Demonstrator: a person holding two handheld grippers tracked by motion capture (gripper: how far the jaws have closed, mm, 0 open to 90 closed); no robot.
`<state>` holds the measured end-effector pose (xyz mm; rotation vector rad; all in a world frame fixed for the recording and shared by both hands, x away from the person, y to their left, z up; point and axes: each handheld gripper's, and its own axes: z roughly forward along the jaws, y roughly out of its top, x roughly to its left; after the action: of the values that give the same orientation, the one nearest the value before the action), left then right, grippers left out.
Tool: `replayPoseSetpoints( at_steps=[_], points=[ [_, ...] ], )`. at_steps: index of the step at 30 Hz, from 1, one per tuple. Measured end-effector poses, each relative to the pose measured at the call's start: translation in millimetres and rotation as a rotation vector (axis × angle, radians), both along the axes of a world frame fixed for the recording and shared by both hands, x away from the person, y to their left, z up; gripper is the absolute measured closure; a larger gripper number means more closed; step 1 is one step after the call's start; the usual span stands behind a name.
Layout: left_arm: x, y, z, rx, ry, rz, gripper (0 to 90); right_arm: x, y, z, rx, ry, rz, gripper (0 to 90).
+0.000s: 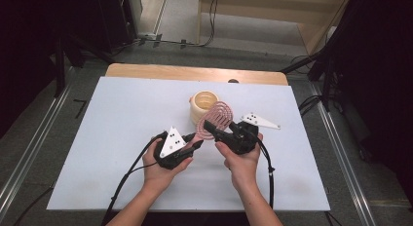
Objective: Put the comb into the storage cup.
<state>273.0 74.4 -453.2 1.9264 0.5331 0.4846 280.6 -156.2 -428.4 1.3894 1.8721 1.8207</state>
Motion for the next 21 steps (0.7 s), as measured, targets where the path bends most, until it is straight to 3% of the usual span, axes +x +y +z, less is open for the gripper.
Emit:
replayPoseSetpoints(
  at_steps=[9,15,19,21],
  points=[
    [0.2,0.8,-1.8,-0.014,-0.006,-0.001,70.2,0.4,1.5,-1.0,0.024,-0.003,0.017,51.9],
    [0.1,2.4,-4.5,-0.012,-0.019,0.001,70.1,1.0,0.6,-0.6,0.075,0.002,0.047,58.8],
    [2.0,4.5,-5.5,-0.046,0.019,-0.026,69.1,-0.6,1.5,1.3,0.083,-0.019,0.073,61.1],
    [2.3,6.7,-4.2,-0.064,0.031,-0.029,61.5,-2.1,3.2,2.9,0.053,-0.039,0.073,61.3]
  ],
)
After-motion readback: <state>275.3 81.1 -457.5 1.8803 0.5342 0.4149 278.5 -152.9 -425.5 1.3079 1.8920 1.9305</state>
